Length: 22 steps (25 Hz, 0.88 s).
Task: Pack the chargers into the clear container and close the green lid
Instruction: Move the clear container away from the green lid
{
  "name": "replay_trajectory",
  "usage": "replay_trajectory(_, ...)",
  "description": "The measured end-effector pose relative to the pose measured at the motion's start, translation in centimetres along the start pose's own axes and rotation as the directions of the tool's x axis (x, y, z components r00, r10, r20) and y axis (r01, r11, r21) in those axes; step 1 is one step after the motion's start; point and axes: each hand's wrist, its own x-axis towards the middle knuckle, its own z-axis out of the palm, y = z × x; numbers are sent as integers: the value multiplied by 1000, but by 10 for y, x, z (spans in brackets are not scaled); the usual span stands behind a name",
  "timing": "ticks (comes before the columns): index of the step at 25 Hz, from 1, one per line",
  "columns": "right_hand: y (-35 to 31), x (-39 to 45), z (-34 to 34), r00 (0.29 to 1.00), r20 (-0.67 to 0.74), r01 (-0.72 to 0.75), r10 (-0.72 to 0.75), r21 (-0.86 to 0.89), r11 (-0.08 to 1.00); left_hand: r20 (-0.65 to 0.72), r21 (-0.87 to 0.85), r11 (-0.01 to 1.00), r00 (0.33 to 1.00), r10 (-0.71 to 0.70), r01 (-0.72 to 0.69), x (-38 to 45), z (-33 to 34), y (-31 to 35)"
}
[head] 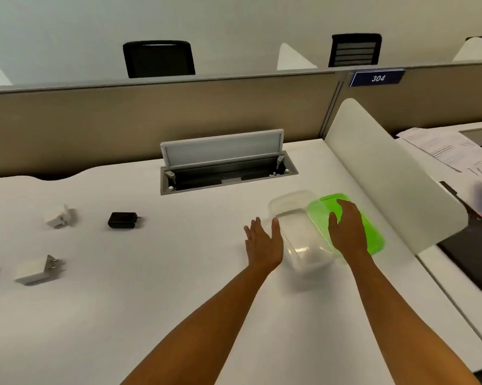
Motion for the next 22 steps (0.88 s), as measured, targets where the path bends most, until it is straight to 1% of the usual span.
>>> replay_trajectory(2,9,7,-4,996,58,-62,63,-17,998,136,-111,984,983,-122,137,3,7,8)
replay_trajectory(3,15,8,-4,994,74,-79,81,-33,996,196,-135,976,970,-144,172,5,8,11)
replay_trajectory(4,16,8,-6,989,105,-105,108,-37,994,241,-162,968,959,-150,192,5,7,14)
replay_trajectory(8,16,-1,0,982,145,-116,123,-59,991,303,-198,959,943,-139,204,2,8,14)
replay_trajectory(11,13,-10,7,979,130,-153,158,-44,987,316,-244,941,936,-153,236,-3,3,11)
replay_trajectory(14,2,-20,14,977,109,-187,185,15,982,317,-204,957,939,-134,206,-2,-11,6)
replay_trajectory(20,-39,-49,39,982,103,-174,159,158,972,255,-220,960,960,-112,171,-2,-61,-21)
replay_trajectory(22,-58,-61,49,982,135,-159,134,196,968,221,-273,951,971,-87,148,-6,-81,-37)
